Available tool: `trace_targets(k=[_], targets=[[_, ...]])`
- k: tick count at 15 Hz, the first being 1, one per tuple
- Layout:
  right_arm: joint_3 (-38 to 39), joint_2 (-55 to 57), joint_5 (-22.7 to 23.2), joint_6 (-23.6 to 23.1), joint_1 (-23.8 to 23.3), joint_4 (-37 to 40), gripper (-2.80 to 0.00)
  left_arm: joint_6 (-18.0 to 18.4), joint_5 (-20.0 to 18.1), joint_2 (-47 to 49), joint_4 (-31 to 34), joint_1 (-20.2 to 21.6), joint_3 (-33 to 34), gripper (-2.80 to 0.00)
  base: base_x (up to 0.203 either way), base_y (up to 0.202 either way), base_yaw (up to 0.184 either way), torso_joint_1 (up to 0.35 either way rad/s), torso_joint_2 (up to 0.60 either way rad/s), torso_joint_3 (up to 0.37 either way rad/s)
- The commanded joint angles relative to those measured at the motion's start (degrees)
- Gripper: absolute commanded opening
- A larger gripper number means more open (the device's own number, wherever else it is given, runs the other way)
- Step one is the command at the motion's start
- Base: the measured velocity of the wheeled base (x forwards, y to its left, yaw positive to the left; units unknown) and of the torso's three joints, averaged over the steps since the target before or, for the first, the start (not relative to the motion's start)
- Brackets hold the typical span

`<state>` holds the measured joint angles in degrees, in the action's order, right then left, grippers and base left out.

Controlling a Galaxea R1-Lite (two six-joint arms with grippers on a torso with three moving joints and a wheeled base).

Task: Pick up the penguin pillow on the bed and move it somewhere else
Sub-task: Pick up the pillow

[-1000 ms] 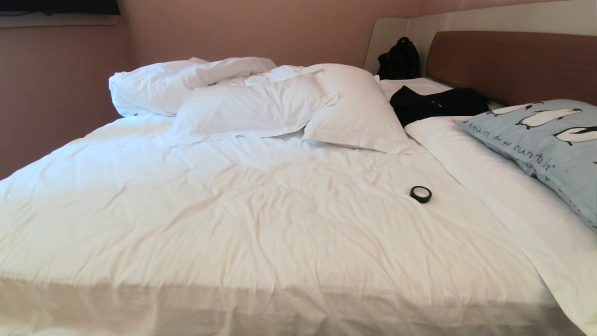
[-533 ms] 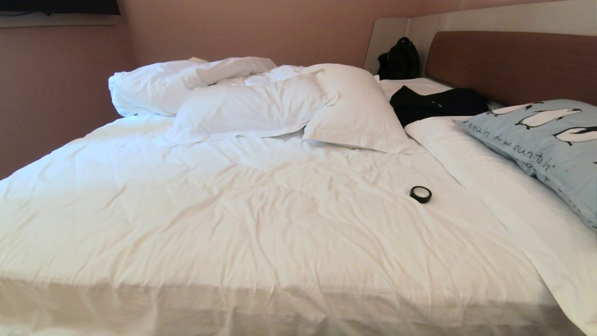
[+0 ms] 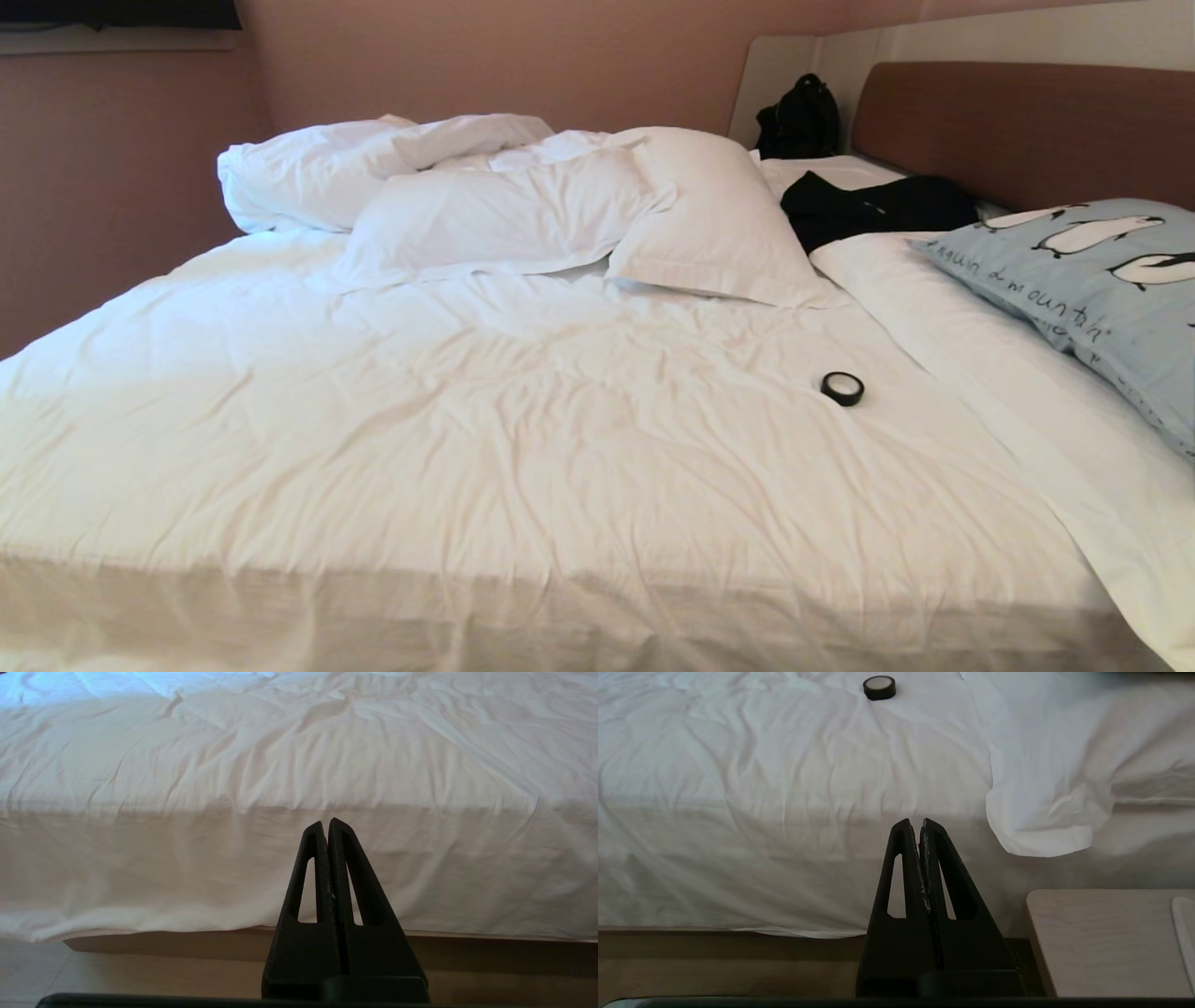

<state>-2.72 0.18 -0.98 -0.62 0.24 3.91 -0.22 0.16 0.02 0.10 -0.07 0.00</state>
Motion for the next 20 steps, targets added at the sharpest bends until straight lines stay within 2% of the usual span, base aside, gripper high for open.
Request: trace_targets(k=[1, 20], targets=[[1.6, 0.0, 0.3, -0.1, 0.0, -1.4, -2.8, 0.0, 0.0, 0.0, 0.0, 0.0, 0.1, -2.8, 0.0, 0.0, 0.0, 0.0, 0.0, 0.0], [1.9, -0.1, 0.4, 0.5, 0.0, -2.4, -2.8, 0.0, 0.0, 0.0, 0.0, 0.0, 0.1, -2.8, 0.0, 0.0, 0.0, 0.0, 0.0, 0.0]])
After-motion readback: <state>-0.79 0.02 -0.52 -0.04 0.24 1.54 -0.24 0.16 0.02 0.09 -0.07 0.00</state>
